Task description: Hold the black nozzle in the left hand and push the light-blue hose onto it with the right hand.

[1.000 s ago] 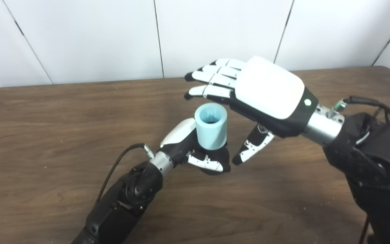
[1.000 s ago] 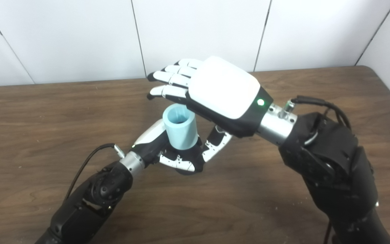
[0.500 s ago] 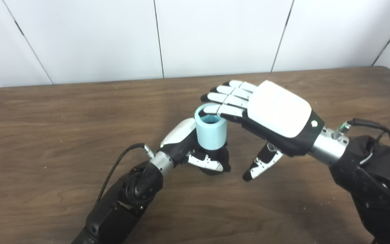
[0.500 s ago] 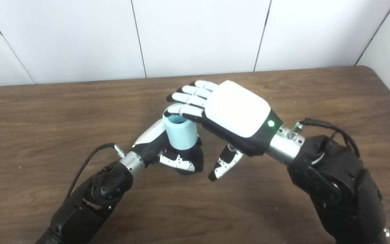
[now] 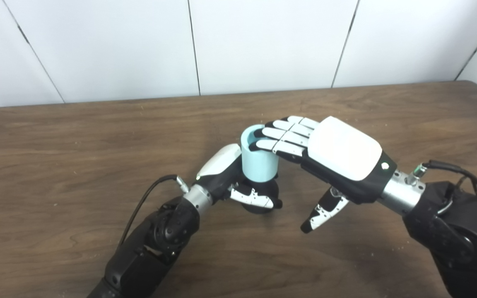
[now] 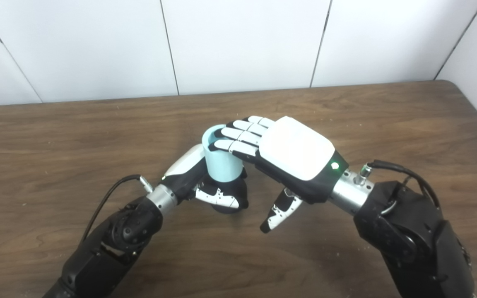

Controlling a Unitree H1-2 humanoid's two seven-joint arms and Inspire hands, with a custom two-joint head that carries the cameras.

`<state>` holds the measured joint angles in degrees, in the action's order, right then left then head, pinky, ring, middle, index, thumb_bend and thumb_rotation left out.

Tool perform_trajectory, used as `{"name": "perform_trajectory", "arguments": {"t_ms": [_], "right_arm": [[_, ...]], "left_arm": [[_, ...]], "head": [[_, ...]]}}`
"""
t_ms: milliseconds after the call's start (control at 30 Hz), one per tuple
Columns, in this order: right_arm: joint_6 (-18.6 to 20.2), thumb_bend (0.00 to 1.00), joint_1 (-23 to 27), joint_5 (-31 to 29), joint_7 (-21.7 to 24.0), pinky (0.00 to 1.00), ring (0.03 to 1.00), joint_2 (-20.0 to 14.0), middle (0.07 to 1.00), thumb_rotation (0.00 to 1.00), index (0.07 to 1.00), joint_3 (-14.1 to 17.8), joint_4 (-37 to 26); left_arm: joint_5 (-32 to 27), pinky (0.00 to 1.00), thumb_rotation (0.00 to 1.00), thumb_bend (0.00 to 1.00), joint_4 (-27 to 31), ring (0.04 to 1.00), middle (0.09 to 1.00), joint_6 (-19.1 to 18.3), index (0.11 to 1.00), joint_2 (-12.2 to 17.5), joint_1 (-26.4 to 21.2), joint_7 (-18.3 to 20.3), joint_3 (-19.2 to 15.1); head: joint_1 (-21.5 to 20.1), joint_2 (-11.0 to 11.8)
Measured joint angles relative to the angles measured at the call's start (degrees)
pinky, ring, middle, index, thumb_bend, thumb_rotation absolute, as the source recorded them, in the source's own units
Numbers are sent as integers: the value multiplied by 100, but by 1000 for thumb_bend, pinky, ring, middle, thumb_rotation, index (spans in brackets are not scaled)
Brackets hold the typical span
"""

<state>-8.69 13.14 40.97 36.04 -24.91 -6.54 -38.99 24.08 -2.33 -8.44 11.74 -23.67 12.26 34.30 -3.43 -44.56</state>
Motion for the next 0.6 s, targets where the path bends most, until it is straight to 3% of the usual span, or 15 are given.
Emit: {"name": "perform_trajectory", "arguments": {"t_ms": [600], "right_arm": [[0,828,-26,-14,0,898,927,0,931,241,872,-3,25]], "left_arm": [[-129,718,390,769,27,786,735,-24,556,14,3,38,-2]], "head": [[-18,-9]]}}
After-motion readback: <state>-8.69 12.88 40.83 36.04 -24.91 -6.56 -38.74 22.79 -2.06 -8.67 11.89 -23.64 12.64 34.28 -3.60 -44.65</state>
